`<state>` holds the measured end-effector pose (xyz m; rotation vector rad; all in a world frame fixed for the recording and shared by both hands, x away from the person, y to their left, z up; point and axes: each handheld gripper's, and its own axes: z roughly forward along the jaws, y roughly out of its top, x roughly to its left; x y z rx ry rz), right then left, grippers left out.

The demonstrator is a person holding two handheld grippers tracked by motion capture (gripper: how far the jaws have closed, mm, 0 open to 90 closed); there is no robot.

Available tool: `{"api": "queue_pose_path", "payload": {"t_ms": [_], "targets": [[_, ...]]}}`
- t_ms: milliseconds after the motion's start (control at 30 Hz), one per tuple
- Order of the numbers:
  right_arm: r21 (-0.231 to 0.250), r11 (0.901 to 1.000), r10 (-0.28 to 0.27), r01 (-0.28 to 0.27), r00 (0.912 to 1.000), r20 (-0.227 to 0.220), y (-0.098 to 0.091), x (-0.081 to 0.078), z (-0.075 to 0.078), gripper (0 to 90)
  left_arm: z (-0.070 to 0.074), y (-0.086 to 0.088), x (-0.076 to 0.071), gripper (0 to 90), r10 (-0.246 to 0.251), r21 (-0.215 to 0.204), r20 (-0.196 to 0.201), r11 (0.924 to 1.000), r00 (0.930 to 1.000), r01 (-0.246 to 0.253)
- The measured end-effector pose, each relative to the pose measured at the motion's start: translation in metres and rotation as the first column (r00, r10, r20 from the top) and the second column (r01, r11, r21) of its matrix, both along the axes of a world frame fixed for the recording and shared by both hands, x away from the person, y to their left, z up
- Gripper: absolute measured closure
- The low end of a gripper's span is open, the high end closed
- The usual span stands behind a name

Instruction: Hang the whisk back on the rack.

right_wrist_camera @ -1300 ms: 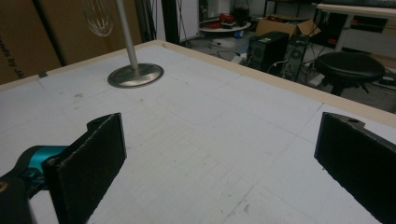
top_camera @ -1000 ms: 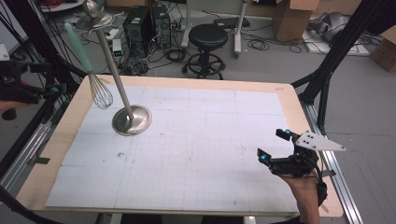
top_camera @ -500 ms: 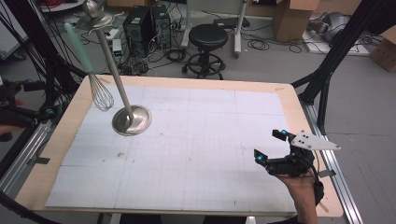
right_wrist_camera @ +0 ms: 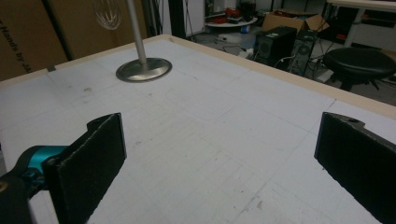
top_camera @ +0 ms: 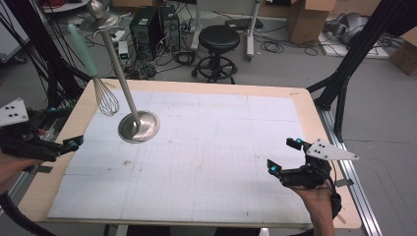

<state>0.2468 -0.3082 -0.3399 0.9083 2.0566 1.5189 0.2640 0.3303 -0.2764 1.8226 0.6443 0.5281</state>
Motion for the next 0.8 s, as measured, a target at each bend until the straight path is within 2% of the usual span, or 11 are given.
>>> {"api": "queue_pose_path", "payload": {"t_ms": [167, 200, 300, 533, 767, 800], "targets": [[-0.001, 1.0, 0.009, -0.009, 1.0, -0.002, 0.001, 0.001, 0.0, 0.8, -0.012, -0.017, -0.003, 1.7, -0.018, -0.005, -0.003, 0.9998, 0.9998, 0.018], [-0.005, 0.9999, 0.012, -0.012, 0.9999, -0.002, 0.001, 0.001, -0.001, 0.8, -0.019, -0.026, -0.004, 1.7, -0.025, -0.008, -0.002, 0.9997, 0.9997, 0.025], [-0.004, 0.9999, 0.012, -0.012, 0.9999, -0.004, 0.001, 0.001, -0.001, 0.8, -0.029, -0.036, -0.006, 1.7, -0.035, -0.025, -0.011, 0.9991, 0.9993, 0.035], [0.002, 1.0, 0.008, -0.008, 1.0, -0.006, -0.002, -0.001, -0.001, 0.8, -0.05, -0.046, -0.01, 1.7, -0.034, -0.042, -0.006, 0.9986, 0.9994, 0.034], [-0.007, 1.0, 0.005, -0.005, 0.9999, -0.013, -0.002, -0.001, -0.005, 0.8, -0.067, -0.056, -0.013, 1.7, -0.084, -0.033, -0.003, 0.996, 0.9965, 0.084], [-0.008, 1.0, 0.005, -0.005, 0.9999, -0.016, -0.002, -0.001, -0.006, 0.8, -0.069, -0.057, -0.012, 1.7, -0.09, -0.031, -0.012, 0.9955, 0.9959, 0.089]]}}
